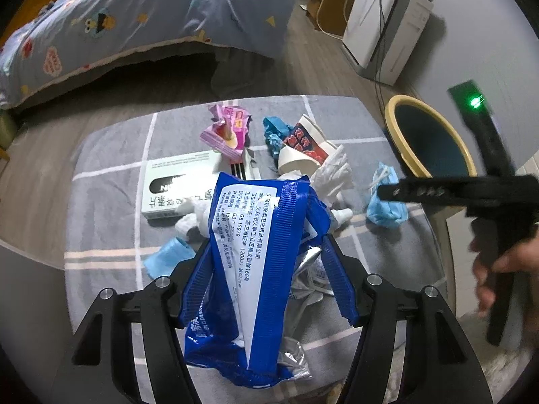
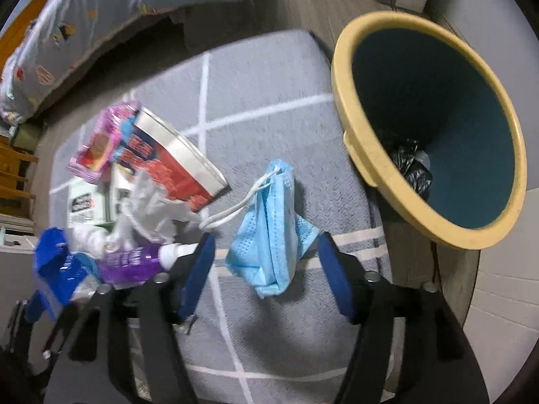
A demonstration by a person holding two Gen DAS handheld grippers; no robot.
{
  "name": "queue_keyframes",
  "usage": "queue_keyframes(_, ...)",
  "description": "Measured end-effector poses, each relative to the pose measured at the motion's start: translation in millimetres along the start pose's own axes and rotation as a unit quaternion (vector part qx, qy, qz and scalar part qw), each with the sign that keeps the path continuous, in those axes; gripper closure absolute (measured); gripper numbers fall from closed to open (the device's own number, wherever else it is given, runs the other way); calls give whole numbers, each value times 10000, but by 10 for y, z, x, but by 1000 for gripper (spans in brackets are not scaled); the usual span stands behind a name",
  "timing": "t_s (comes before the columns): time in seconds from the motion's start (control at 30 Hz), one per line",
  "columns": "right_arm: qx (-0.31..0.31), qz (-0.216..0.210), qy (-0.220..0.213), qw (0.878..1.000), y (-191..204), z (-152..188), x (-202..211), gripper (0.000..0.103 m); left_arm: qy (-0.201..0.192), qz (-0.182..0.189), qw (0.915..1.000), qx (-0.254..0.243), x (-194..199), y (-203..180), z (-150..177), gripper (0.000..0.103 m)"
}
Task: Collect trash
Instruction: 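Lift the wipe pack and mask and carry both over the bin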
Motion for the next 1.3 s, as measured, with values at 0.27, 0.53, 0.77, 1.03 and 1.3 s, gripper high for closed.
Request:
queue_keyframes(0.27,225,234,178,9993,34,-72,-223,67,2,50,10000,-32,-37,-18,-48,38)
queue_keyframes(0.53,291,-13,-350,9990,101,-103,205,80,-364,137,9991,-172,160,-157,-141,38)
queue_keyframes(0.77,312,-495,-1069,9925,7,-174,819,81,-940,46,9947,-404,538,-292,-308,38)
queue_keyframes(1.03,272,-449,-1907,9803,-259,-303,1434,81,-1350,1,9890,-605,797,-409,-587,38)
queue_keyframes(1.3,-77,-465,-2187,9747,-699,-434,1629,81,-1498,67,9835,-1013,852,-749,-898,38)
Point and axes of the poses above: each gripper's, at about its wrist camera, not at the fingertips, and x roughly against the way its jaws point, y to its left, z to its underside, the point moved 2 cm from there along -x, roughly the way its jaws point, and after that the axes turned 7 degrees about y, right-handed, at the moved point
